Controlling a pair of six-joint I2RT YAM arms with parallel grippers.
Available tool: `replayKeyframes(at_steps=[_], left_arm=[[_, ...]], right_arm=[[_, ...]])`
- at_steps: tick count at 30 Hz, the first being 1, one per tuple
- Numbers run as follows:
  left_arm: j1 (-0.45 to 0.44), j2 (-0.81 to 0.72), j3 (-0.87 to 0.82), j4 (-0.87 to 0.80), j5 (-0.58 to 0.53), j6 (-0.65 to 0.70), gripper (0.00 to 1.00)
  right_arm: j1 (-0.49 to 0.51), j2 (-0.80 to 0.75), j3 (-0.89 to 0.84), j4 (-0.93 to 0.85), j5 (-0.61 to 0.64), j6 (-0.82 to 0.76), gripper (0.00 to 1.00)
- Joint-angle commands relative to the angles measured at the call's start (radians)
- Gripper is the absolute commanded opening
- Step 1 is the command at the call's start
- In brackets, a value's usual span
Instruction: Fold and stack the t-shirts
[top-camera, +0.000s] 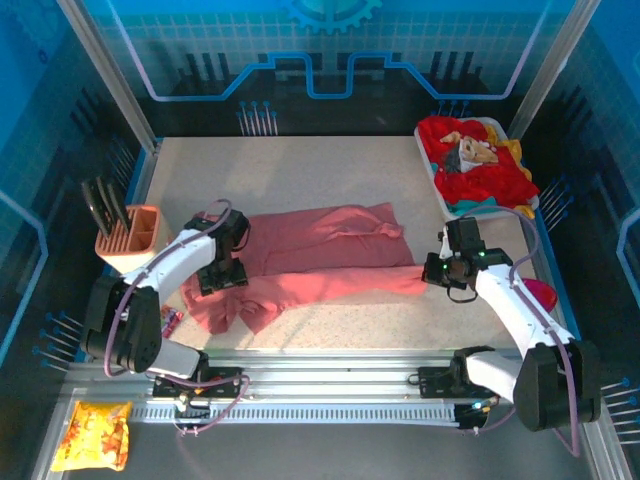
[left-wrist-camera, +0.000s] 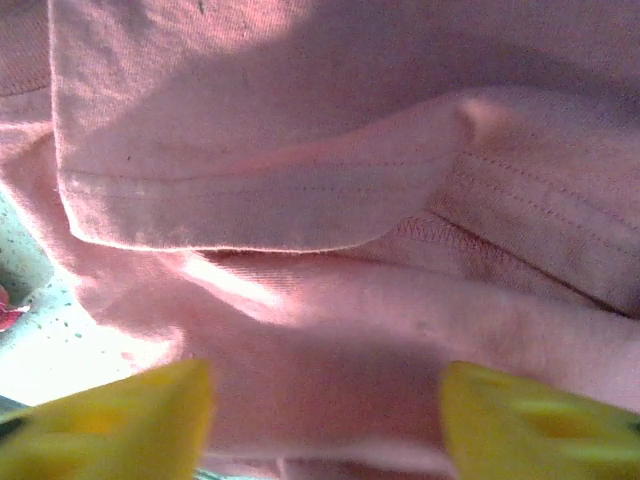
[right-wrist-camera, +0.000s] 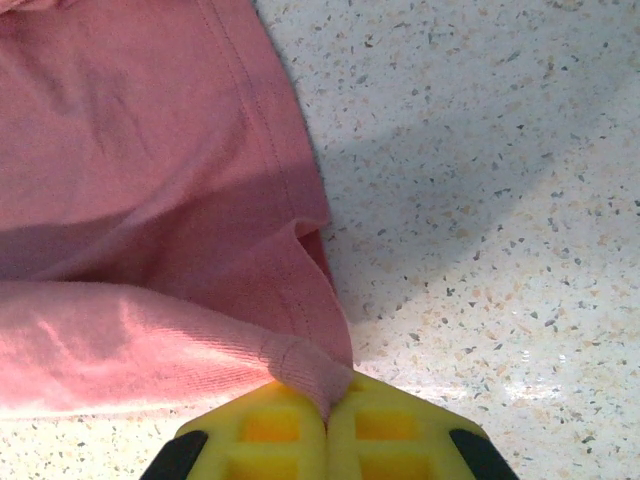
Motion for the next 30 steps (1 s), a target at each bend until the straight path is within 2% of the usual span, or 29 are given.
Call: replayKeyframes(at_steps=[1, 5, 8, 14, 21, 30], left_arm=[[0.011, -0.033, 0.07, -0.039, 0.004, 0.029, 0.78], [0.035, 0.011, 0.201, -0.076, -0.028, 0.069, 0.72], [0.051, 0.074, 0.285, -0.022, -0.04, 0.097, 0.65], [0.108, 0.314, 0.405, 0.069, 0.028, 0.133, 0.58], [0.114, 0.487, 0.469, 0.145, 0.083, 0.142, 0.56], [0.116, 0.724, 0.681, 0.108, 0.132, 0.165, 0.54]], right_arm=[[-0.016, 0.002, 0.017, -0.007, -0.001, -0.016, 0.0], [-0.026, 0.011, 0.021, 0.002, -0.014, -0.02, 0.0], [-0.027, 0.017, 0.025, 0.002, -0.021, -0.025, 0.0], [-0.029, 0.014, 0.014, 0.013, -0.024, -0.023, 0.0], [-0.032, 0.034, 0.013, 0.031, -0.022, -0.02, 0.0], [-0.036, 0.087, 0.031, 0.06, -0.008, -0.016, 0.0]])
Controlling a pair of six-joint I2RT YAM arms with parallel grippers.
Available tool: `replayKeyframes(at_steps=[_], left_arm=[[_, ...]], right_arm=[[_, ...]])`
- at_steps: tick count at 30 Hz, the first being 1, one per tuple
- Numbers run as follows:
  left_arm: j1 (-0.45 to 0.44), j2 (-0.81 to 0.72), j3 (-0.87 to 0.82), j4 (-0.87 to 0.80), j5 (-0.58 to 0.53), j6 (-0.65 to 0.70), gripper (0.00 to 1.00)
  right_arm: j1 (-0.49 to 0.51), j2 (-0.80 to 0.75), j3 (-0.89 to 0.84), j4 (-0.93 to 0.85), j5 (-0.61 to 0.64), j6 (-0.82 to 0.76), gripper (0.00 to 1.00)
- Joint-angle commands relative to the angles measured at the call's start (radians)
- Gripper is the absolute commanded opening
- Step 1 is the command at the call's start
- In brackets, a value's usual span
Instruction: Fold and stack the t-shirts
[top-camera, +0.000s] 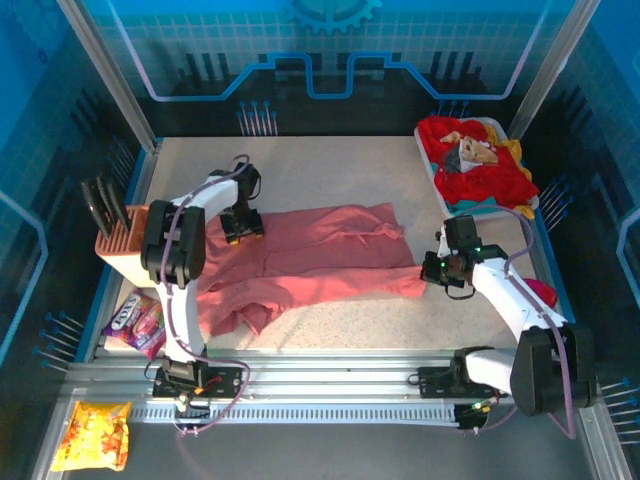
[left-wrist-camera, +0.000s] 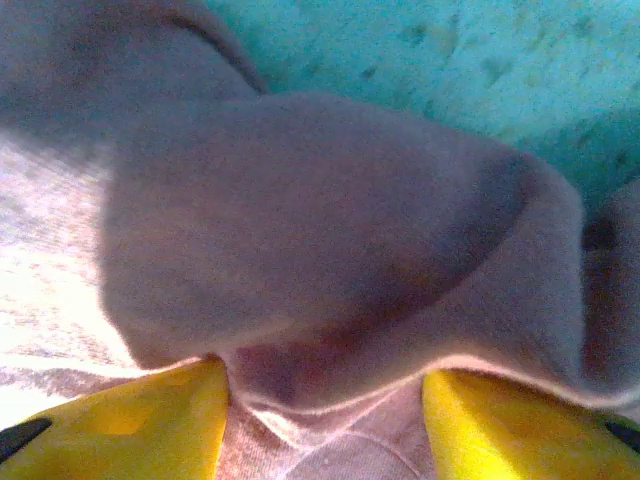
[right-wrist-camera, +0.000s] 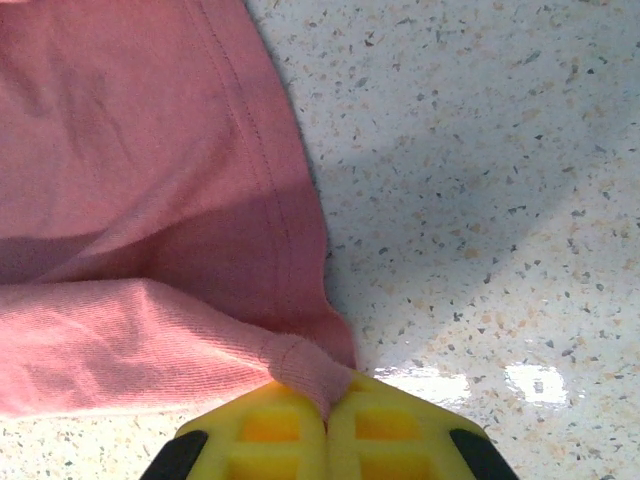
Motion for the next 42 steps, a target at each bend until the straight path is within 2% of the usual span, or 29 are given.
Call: replayKeyframes(at_steps=[1, 8, 12, 15, 19, 22, 27, 31, 38, 42], left_arm=[[0.005, 0.087, 0.101, -0.018, 0.053, 0.031, 0.54], [0.0, 0.22, 0.318, -0.061, 0.099, 0.041, 0.54], [-0.006, 0.291, 0.48, -0.114, 0.086, 0.079, 0.56], [-0.006, 0.277, 0.515, -0.098, 0.083, 0.102, 0.62], [-0.006, 0.176, 0.493, -0.103, 0.075, 0.144, 0.73], [-0.009, 0.005, 0.341, -0.095, 0.093, 0.125, 0.73], [-0.029, -0.354, -0.064, -0.033, 0.081, 0.032, 0.73], [-0.066, -0.572, -0.29, -0.041, 0.106, -0.048, 0.65], [-0.177, -0.871, -0.583, -0.03, 0.15, -0.267, 0.56], [-0.244, -0.967, -0.681, -0.087, 0.109, -0.375, 0.49]], right_arm=[[-0.024, 0.008, 0.035, 0.01, 0.014, -0.002, 0.0], [-0.039, 0.02, 0.058, 0.028, 0.028, 0.005, 0.0], [-0.047, 0.055, 0.072, 0.055, 0.038, 0.011, 0.0], [-0.065, 0.085, 0.079, 0.088, 0.035, 0.017, 0.0], [-0.08, 0.115, 0.109, 0.098, 0.014, 0.017, 0.0], [-0.081, 0.103, 0.118, 0.089, 0.012, 0.013, 0.0], [-0.082, 0.076, 0.106, 0.084, -0.008, -0.002, 0.0], [-0.081, 0.075, 0.096, 0.076, -0.036, -0.007, 0.0], [-0.082, 0.044, 0.067, 0.076, -0.051, -0.008, 0.0], [-0.082, 0.033, 0.064, 0.067, -0.056, -0.011, 0.0]])
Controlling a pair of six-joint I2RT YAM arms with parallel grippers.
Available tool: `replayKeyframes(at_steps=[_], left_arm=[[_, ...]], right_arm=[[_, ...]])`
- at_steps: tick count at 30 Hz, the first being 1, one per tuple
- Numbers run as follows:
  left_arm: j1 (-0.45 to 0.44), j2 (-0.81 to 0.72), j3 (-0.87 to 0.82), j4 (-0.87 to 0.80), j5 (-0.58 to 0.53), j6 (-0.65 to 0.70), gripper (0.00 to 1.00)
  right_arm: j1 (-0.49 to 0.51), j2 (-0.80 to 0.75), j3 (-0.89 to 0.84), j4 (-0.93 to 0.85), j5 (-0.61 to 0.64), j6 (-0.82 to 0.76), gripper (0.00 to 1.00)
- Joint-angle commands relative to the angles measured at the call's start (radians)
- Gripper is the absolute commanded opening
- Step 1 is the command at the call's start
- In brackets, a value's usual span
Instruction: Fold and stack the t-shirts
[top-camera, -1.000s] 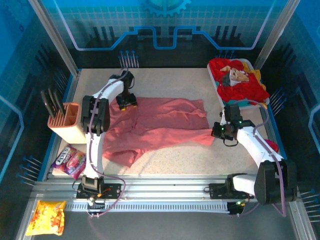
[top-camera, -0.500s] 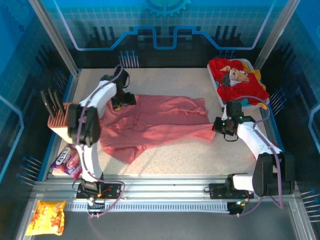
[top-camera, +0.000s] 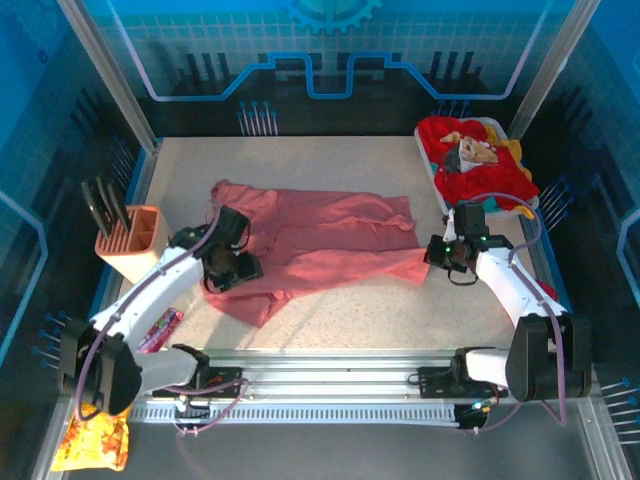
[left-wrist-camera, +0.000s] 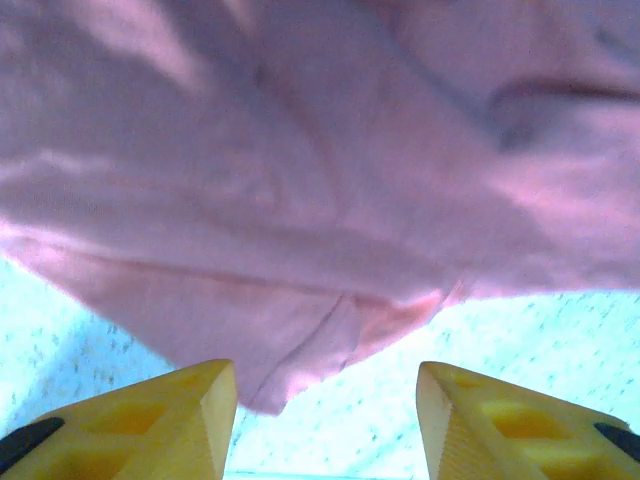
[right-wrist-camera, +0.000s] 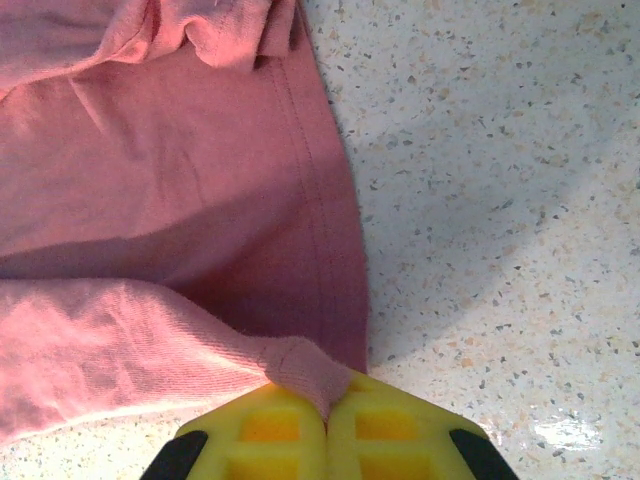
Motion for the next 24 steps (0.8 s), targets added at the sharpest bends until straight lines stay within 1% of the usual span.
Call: replayKeyframes(at_steps=[1, 2, 4, 5, 7, 10, 13, 18, 24], left_arm=[[-0.036, -0.081, -0.07, -0.051, -0.014, -0.15, 0.48], [-0.045, -0.103, -0.1, -0.054, -0.01, -0.179, 0.46], [-0.069, -0.127, -0.149, -0.057, 0.009, -0.22, 0.44], [-0.089, -0.134, -0.169, -0.061, 0.007, -0.243, 0.41], [-0.128, -0.135, -0.205, -0.052, -0.006, -0.284, 0.4], [-0.164, -0.131, -0.288, 0.024, -0.006, -0.355, 0.38], [-0.199, -0.116, -0.372, 0.156, 0.025, -0.428, 0.37], [-0.24, -0.082, -0.374, 0.201, -0.02, -0.461, 0.36], [-0.248, -0.107, -0.391, 0.235, -0.03, -0.495, 0.36]], right_arm=[[-0.016, -0.024, -0.01, -0.017, -0.024, -0.008, 0.0], [-0.016, -0.025, -0.011, -0.019, -0.024, -0.009, 0.0], [-0.015, -0.028, -0.011, -0.019, -0.024, -0.006, 0.0], [-0.016, -0.028, -0.011, -0.021, -0.025, -0.005, 0.0], [-0.017, -0.03, -0.014, -0.02, -0.022, -0.004, 0.0], [-0.016, -0.033, -0.013, -0.021, -0.021, -0.004, 0.0], [-0.016, -0.036, -0.013, -0.025, -0.018, -0.01, 0.0], [-0.017, -0.031, -0.015, -0.025, -0.023, -0.013, 0.0], [-0.016, -0.026, -0.018, -0.02, -0.027, -0.014, 0.0]])
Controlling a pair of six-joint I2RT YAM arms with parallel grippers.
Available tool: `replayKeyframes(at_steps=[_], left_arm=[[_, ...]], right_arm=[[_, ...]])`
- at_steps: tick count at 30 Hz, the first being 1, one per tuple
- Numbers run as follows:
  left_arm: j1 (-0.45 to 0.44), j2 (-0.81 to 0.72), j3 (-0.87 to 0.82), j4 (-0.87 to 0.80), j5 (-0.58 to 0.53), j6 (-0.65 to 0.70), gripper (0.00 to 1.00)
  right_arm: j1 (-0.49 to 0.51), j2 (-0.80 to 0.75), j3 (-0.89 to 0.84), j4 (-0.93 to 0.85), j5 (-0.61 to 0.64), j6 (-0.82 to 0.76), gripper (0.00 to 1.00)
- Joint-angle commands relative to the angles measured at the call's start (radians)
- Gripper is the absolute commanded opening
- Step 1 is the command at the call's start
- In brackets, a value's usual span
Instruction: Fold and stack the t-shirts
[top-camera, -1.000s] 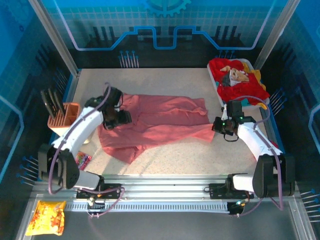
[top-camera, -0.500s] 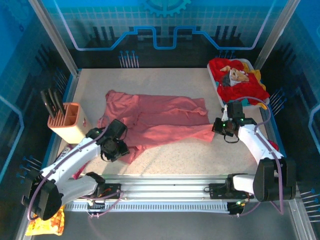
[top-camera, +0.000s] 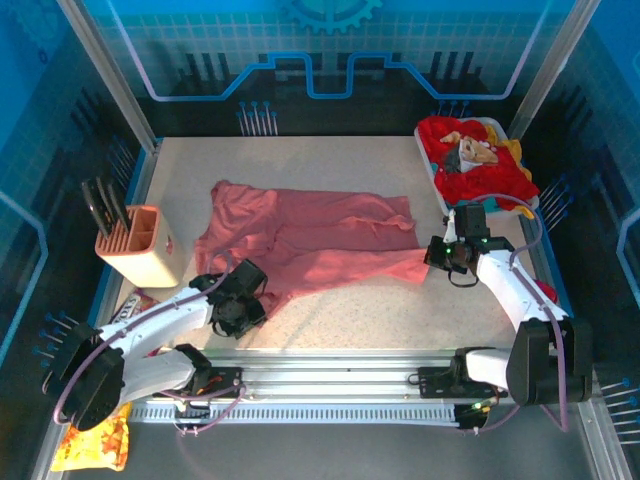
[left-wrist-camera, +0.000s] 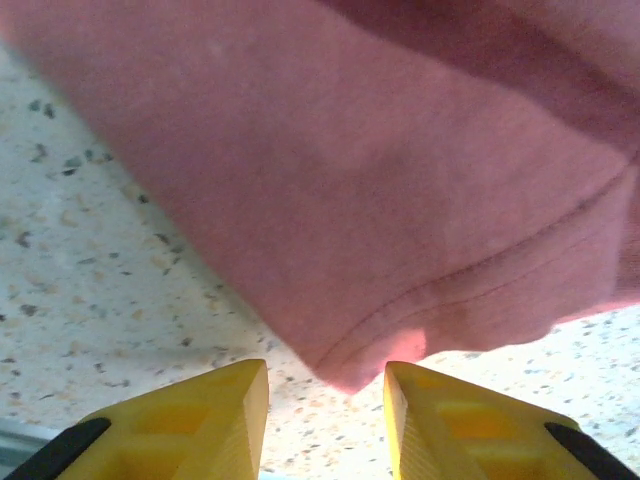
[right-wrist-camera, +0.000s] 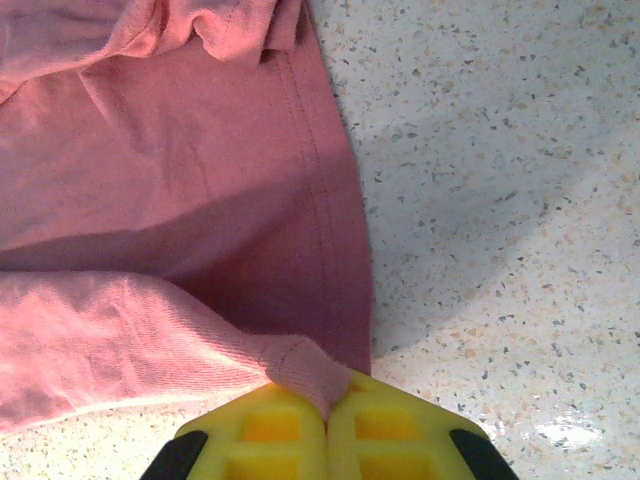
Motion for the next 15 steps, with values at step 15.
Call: replayKeyframes(at_steps=[15], left_arm=[[-0.032, 0.065, -0.052, 0.069, -0.051, -0.063, 0.19]], right_arm=[[-0.016, -0.005, -0.01, -0.013, -0.023, -0.011, 0.0]])
